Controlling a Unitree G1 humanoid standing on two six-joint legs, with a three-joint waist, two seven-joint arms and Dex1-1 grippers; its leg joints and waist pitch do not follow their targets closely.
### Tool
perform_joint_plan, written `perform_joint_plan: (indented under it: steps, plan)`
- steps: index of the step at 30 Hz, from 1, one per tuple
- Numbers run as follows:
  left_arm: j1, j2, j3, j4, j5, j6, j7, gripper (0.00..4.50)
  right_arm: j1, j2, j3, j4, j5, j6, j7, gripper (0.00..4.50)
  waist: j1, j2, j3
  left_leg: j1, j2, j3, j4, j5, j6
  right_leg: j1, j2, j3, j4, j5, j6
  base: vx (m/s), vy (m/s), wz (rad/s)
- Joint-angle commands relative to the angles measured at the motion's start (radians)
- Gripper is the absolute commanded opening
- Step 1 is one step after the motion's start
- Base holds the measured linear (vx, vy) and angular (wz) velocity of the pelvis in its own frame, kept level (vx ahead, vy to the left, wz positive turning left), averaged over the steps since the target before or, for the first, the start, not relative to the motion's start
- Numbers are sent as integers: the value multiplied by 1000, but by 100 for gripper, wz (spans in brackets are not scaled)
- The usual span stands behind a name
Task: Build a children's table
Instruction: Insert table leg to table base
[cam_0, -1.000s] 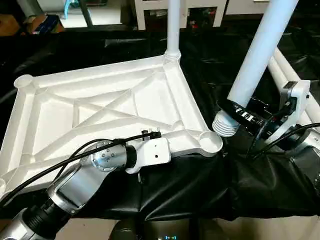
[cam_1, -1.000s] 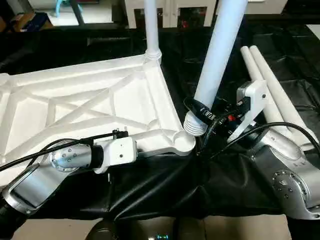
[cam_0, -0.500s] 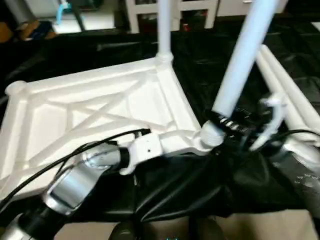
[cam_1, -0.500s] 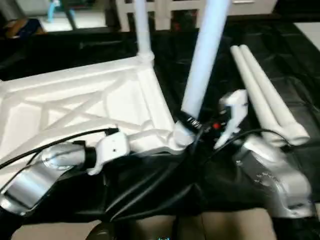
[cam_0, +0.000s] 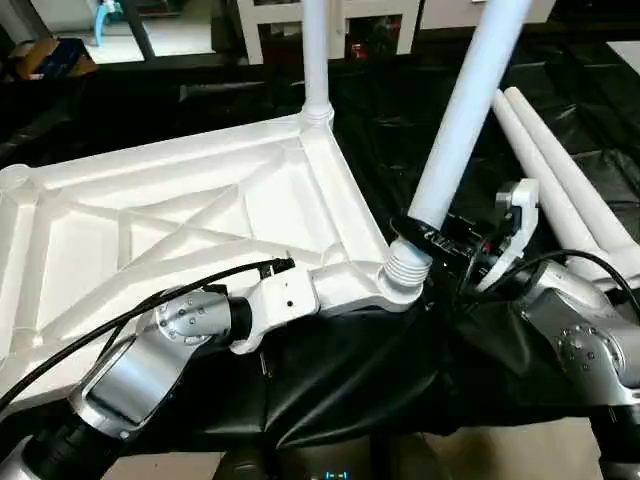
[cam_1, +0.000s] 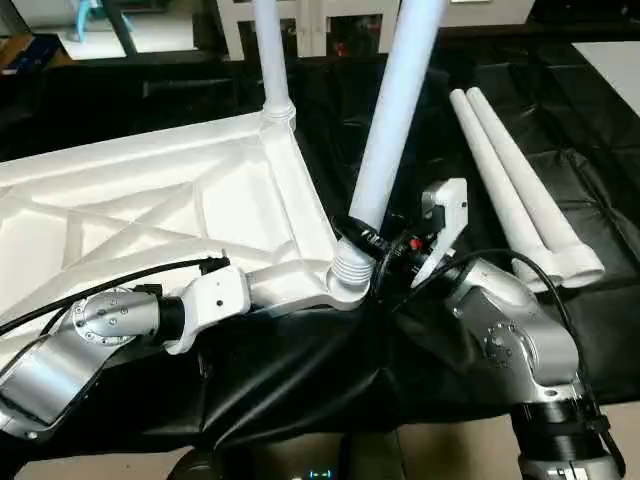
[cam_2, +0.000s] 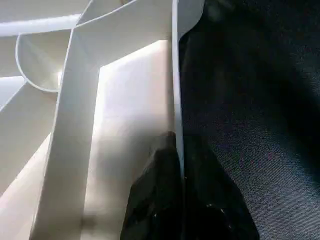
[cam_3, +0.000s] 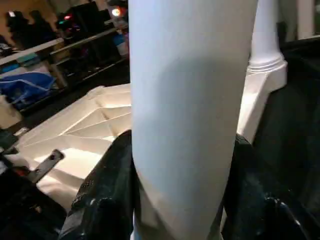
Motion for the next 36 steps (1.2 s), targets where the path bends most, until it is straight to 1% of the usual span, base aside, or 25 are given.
perform_joint_plan:
  steps: [1, 2, 3, 4, 5, 6, 7, 8, 9, 10, 12, 13, 14, 15, 16, 18, 19, 21, 23, 24, 25, 26, 30, 36]
  plan:
    - [28, 6, -28, 60, 9, 14, 5, 0, -1, 4, 36, 24, -33, -11, 34, 186, 4, -34, -60, 14, 12, -14, -61, -220, 85, 54, -44, 33, -91, -358, -161, 0, 0, 0]
    - [26, 4, -28, 62, 9, 15, 5, 0, -3, 6, 39, 28, -40, -16, 38, 186, 4, -33, -58, 15, 13, -14, -62, -229, 82, 51, -45, 33, -93, -375, -161, 0, 0, 0]
    - [22, 2, -27, 63, 10, 13, 5, 0, -3, 2, 55, 22, -63, -31, 50, 186, 4, -34, -56, 17, 14, -14, -63, -240, 76, 50, -45, 33, -95, -395, -156, 0, 0, 0]
    - [22, 2, -27, 63, 11, 13, 6, 0, -3, 1, 57, 21, -64, -32, 51, 186, 4, -34, -54, 17, 14, -14, -64, -253, 70, 49, -46, 34, -98, -421, -148, 0, 0, 0]
    - [20, 0, -25, 65, 12, 11, 6, 0, 0, -6, 73, 12, -87, -48, 65, 186, 5, -34, -53, 18, 14, -15, -65, -260, 68, 48, -47, 34, -100, -434, -144, 0, 0, 0]
    - [20, 0, -25, 66, 13, 11, 5, 0, 0, -8, 78, 10, -94, -53, 69, 186, 5, -35, -52, 19, 15, -15, -66, -272, 63, 46, -47, 34, -102, -457, -136, 0, 0, 0]
    - [15, -3, -20, 70, 14, 7, 7, 0, 6, -20, 98, 1, -131, -86, 91, 186, 5, -36, -50, 17, 15, -17, -69, -283, 59, 46, -48, 34, -104, -482, -127, 0, 0, 0]
    - [15, -3, -19, 70, 14, 7, 7, 0, 8, -22, 100, 0, -139, -92, 95, 186, 5, -37, -50, 17, 15, -18, -70, -285, 56, 47, -49, 34, -105, -493, -121, 0, 0, 0]
    - [12, -5, -17, 71, 14, 7, 6, 0, 17, -27, 106, -7, -157, -107, 109, 186, 5, -38, -49, 19, 15, -18, -71, -295, 51, 45, -49, 35, -108, -515, -114, 0, 0, 0]
    - [12, -5, -17, 71, 14, 7, 6, 0, 17, -27, 106, -7, -157, -107, 109, 186, 5, -38, -49, 21, 15, -18, -71, -304, 51, 42, -50, 36, -111, -528, -108, 0, 0, 0]
    - [11, -6, -15, 72, 14, 8, 5, 0, 23, -27, 104, -10, -165, -117, 118, 186, 5, -40, -49, 18, 14, -19, -74, -292, 56, 45, -50, 35, -111, -521, -105, 0, 0, 0]
    - [10, -5, -15, 71, 15, 7, 5, 0, 33, -33, 104, -12, -177, -134, 128, 186, 5, -40, -50, 18, 16, -20, -75, -278, 61, 46, -50, 35, -110, -498, -110, 0, 0, 0]
    - [10, -5, -15, 71, 15, 7, 5, 0, 33, -33, 104, -12, -177, -134, 128, 186, 6, -40, -51, 18, 16, -19, -75, -274, 64, 46, -50, 35, -110, -487, -113, 0, 0, 0]
    - [9, -4, -16, 72, 20, -1, 6, 0, 39, -40, 103, -7, -196, -159, 133, 186, 6, -37, -50, 18, 16, -19, -76, -263, 70, 46, -50, 35, -109, -461, -122, 0, 0, 0]
    - [8, -5, -15, 75, 22, -5, 8, 0, 39, -41, 101, -2, -206, -174, 132, 186, 5, -37, -51, 18, 17, -18, -76, -259, 74, 46, -48, 35, -107, -439, -132, 0, 0, 0]
    - [6, -5, -15, 76, 23, -8, 9, 0, 39, -41, 100, 2, -214, -186, 132, 186, 6, -37, -50, 18, 17, -17, -76, -260, 78, 46, -49, 36, -106, -425, -142, 0, 0, 0]
    - [4, -5, -16, 79, 25, -12, 8, 0, 41, -43, 103, 10, -231, -211, 140, 186, 6, -35, -50, 19, 18, -17, -76, -265, 78, 46, -49, 36, -107, -428, -146, 0, 0, 0]
    - [3, -5, -17, 80, 26, -13, 6, 0, 46, -41, 107, 16, -246, -231, 149, 186, 8, -36, -47, 19, 18, -17, -77, -275, 77, 46, -50, 36, -109, -442, -145, 0, 0, 0]
    - [2, -5, -18, 80, 26, -13, 5, 0, 52, -38, 109, 20, -255, -244, 154, 186, 9, -37, -48, 20, 18, -17, -78, -280, 75, 46, -51, 37, -110, -459, -138, 0, 0, 0]
    - [1, -5, -19, 81, 27, -14, 4, 0, 62, -33, 113, 29, -266, -269, 160, 186, 10, -38, -48, 19, 18, -17, -78, -280, 75, 46, -52, 37, -110, -463, -135, 0, 0, 0]
    - [0, -5, -20, 82, 28, -14, 5, 0, 67, -30, 115, 35, -270, -280, 161, 186, 11, -36, -47, 20, 19, -17, -79, -285, 74, 44, -52, 37, -112, -471, -132, 0, 0, 0]
    - [0, -5, -21, 83, 30, -16, 5, 0, 72, -28, 116, 40, -274, -290, 164, 186, 10, -37, -46, 19, 19, -17, -80, -287, 74, 44, -52, 37, -112, -474, -131, 0, 0, 0]
    - [0, -5, -21, 83, 33, -16, 6, 0, 97, -29, 129, 45, -303, -333, 179, 186, 11, -38, -44, 20, 20, -19, -82, -302, 71, 41, -53, 38, -115, -496, -121, 0, 0, 0]
    - [0, -6, -20, 83, 35, -16, 10, 0, 154, 4, 99, 49, -305, -407, 162, 186, 11, -40, -43, 18, 20, -19, -84, -308, 76, 40, -53, 39, -117, -509, -111, 0, 0, 0]
